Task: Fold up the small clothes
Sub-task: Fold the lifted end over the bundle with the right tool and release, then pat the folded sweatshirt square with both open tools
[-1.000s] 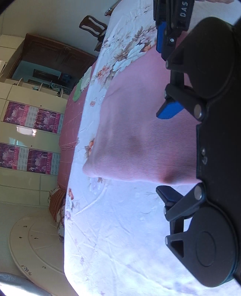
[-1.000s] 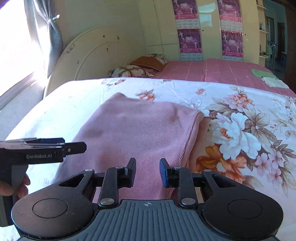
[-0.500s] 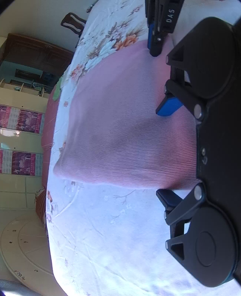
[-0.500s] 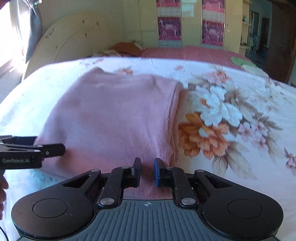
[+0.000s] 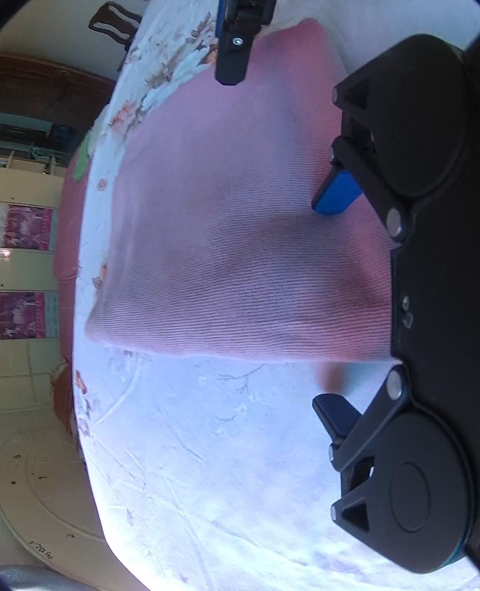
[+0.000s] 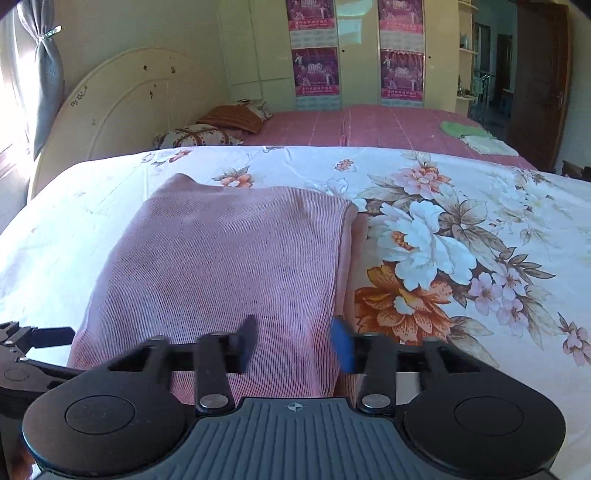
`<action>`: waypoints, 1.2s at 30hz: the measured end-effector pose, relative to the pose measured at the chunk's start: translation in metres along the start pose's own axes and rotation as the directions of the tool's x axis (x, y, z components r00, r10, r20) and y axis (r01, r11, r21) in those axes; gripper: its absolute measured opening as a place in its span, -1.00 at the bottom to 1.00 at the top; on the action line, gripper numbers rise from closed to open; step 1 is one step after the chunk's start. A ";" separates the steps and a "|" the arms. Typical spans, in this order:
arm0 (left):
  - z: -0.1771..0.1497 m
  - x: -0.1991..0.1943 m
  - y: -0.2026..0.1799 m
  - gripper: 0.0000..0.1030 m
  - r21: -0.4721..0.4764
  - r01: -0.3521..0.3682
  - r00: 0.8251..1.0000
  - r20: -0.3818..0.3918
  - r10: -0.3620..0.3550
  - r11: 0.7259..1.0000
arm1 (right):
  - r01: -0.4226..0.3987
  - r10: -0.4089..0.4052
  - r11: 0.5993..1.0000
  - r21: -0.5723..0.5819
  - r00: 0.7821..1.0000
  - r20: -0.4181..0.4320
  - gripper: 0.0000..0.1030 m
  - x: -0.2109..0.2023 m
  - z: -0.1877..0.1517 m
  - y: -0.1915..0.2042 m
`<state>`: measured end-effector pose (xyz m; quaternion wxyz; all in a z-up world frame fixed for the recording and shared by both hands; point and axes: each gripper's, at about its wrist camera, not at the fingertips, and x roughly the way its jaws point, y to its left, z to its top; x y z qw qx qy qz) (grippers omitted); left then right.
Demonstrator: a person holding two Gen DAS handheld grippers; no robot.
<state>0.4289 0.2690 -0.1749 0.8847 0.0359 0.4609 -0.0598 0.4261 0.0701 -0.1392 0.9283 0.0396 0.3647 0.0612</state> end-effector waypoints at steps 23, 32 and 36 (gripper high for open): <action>0.009 -0.083 -0.021 0.87 0.086 -0.097 0.982 0.169 0.081 0.992 | -0.020 0.030 0.986 0.168 0.998 -0.059 0.35 -0.065 -0.034 -0.019; -0.017 -0.162 -0.026 0.87 0.084 -0.140 0.974 0.190 0.122 0.987 | -0.180 0.188 0.980 0.089 0.979 -0.084 0.99 -0.145 -0.041 -0.005; -0.037 -0.199 -0.034 0.87 0.049 -0.164 0.968 0.198 0.152 0.985 | -0.200 0.205 0.978 0.055 0.974 -0.094 0.99 -0.185 -0.048 0.002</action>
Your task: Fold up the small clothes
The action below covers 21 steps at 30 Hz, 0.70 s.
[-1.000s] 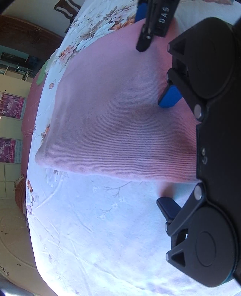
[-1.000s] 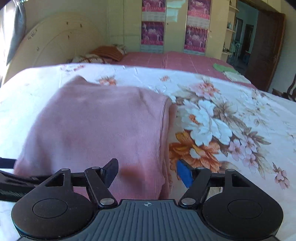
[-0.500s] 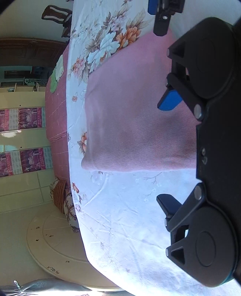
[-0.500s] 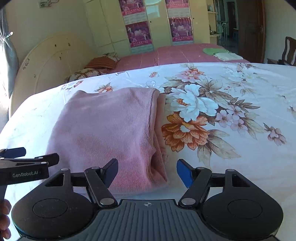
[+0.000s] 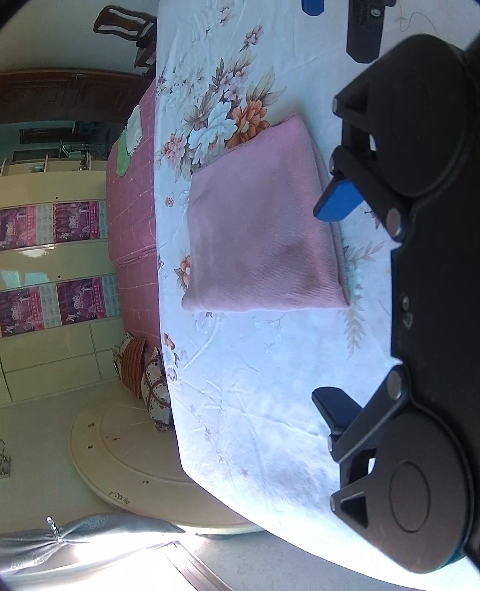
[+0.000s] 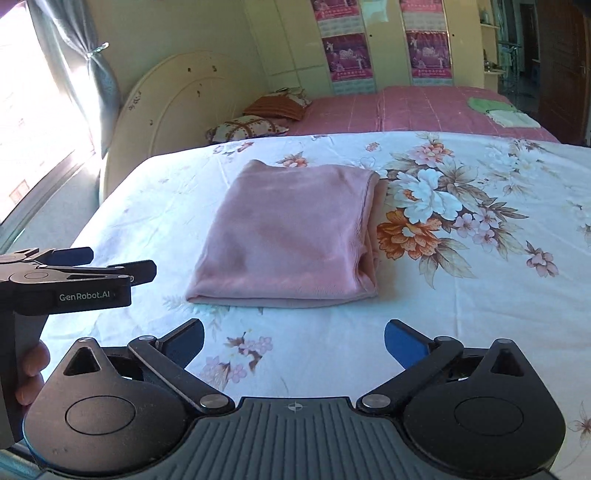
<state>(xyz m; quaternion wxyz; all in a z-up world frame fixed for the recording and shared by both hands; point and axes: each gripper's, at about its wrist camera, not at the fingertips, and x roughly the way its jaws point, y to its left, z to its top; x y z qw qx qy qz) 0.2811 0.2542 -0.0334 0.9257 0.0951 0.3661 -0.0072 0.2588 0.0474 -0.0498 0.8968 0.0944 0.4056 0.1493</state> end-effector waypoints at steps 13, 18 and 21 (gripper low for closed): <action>-0.066 -0.171 -0.047 0.92 -0.079 0.015 0.997 0.079 -0.008 0.997 | 0.107 -0.081 0.992 -0.064 0.944 0.321 0.99 -0.186 -0.088 0.026; -0.086 -0.218 -0.060 0.96 -0.088 0.015 0.991 0.137 -0.003 0.996 | 0.113 -0.091 0.993 -0.031 0.912 0.400 0.99 -0.238 -0.105 0.027; -0.092 -0.236 -0.065 0.97 -0.091 0.027 0.987 0.163 -0.012 0.995 | 0.130 -0.097 0.990 -0.051 0.901 0.422 0.99 -0.255 -0.114 0.033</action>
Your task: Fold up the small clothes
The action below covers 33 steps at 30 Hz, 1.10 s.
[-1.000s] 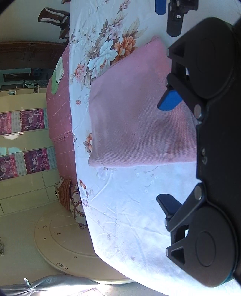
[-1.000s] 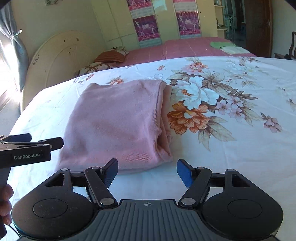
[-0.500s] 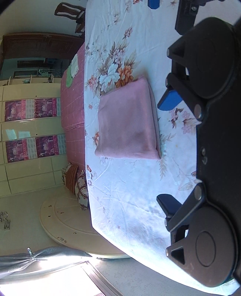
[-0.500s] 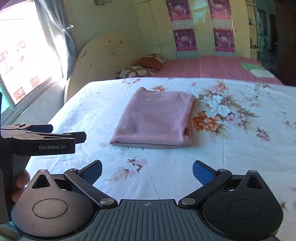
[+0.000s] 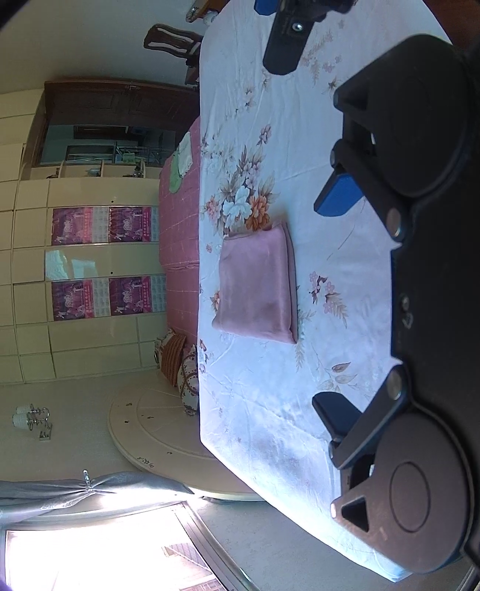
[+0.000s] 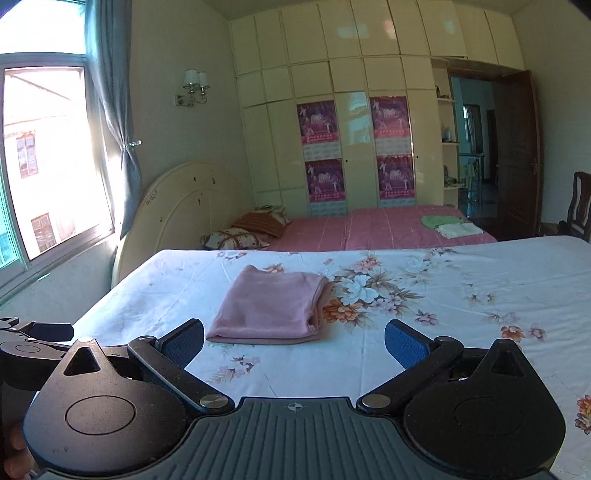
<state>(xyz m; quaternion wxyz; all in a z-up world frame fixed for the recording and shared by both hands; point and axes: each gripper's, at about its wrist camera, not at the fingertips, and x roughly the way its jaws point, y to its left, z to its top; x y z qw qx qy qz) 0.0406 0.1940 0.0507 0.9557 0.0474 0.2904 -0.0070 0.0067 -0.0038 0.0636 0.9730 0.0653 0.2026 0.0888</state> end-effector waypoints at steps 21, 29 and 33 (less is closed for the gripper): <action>-0.006 -0.038 0.012 0.99 -0.057 -0.031 0.998 0.057 0.034 0.998 | 0.050 -0.046 0.997 -0.055 0.997 0.058 0.99 -0.027 -0.014 0.020; -0.006 -0.036 0.011 0.99 -0.062 -0.047 0.997 0.057 0.051 0.997 | 0.042 -0.039 0.998 -0.053 0.998 0.055 0.99 -0.023 -0.013 0.018; -0.006 -0.036 0.011 0.99 -0.065 -0.055 0.997 0.055 0.058 0.996 | 0.042 -0.040 0.998 -0.045 0.998 0.051 0.99 -0.022 -0.013 0.015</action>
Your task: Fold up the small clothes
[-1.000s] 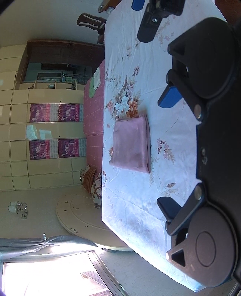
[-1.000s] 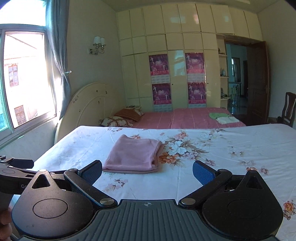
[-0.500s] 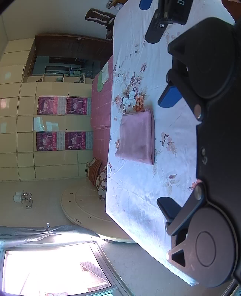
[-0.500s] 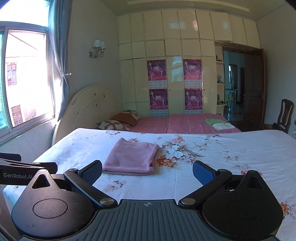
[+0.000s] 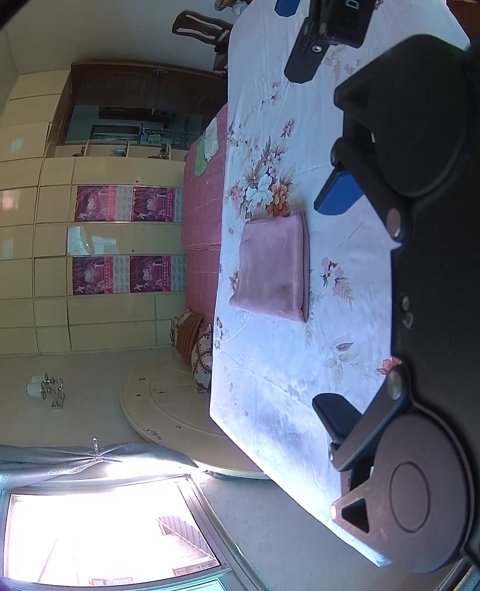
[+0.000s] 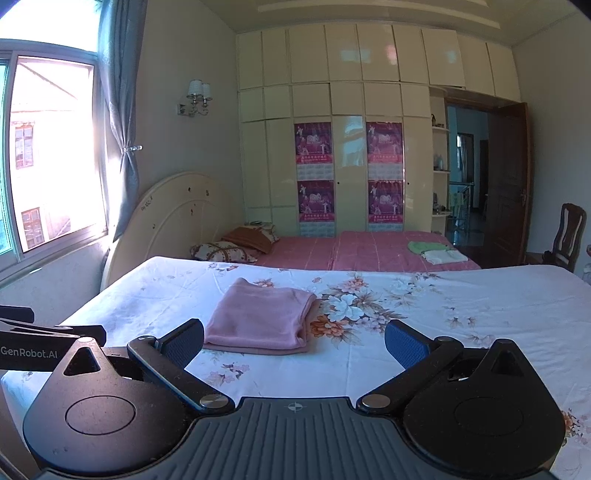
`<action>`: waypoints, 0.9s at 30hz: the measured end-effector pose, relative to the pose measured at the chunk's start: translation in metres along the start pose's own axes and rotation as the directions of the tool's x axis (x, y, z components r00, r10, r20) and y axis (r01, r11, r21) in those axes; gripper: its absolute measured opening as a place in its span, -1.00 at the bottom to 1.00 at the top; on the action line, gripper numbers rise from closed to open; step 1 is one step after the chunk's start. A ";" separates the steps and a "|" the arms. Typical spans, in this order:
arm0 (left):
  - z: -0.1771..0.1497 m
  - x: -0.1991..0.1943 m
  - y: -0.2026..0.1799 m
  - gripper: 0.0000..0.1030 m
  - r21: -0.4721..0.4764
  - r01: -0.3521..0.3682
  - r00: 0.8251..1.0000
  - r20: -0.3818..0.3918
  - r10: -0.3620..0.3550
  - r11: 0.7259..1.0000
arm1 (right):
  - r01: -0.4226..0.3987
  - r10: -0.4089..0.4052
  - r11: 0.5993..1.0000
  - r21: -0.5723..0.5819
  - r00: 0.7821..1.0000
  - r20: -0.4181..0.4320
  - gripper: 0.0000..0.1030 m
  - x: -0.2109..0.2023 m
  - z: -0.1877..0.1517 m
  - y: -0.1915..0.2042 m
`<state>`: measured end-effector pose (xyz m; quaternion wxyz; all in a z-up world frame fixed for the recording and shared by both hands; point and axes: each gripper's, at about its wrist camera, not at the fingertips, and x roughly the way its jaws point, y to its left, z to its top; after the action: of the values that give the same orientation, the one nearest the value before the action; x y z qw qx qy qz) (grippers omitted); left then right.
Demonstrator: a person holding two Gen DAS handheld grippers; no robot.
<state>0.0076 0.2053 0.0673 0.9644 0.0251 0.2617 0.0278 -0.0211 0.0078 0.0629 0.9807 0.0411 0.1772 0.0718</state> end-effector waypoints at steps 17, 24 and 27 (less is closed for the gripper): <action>0.000 0.005 0.001 0.99 -0.002 0.002 1.000 -0.014 -0.002 1.000 | -0.006 0.006 1.000 0.002 1.000 -0.028 0.99 0.008 0.001 -0.005; 0.000 0.005 0.001 0.99 -0.004 0.001 1.000 -0.014 -0.001 1.000 | -0.007 0.007 1.000 -0.007 1.000 -0.030 0.99 0.008 0.001 -0.002; 0.001 0.006 0.003 0.99 -0.005 0.001 1.000 -0.016 -0.001 1.000 | -0.009 0.009 1.000 -0.009 0.999 -0.031 0.99 0.009 0.001 -0.002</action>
<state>0.0134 0.2084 0.0648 0.9623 0.0224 0.2695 0.0282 -0.0119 0.0077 0.0600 0.9776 0.0363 0.1920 0.0776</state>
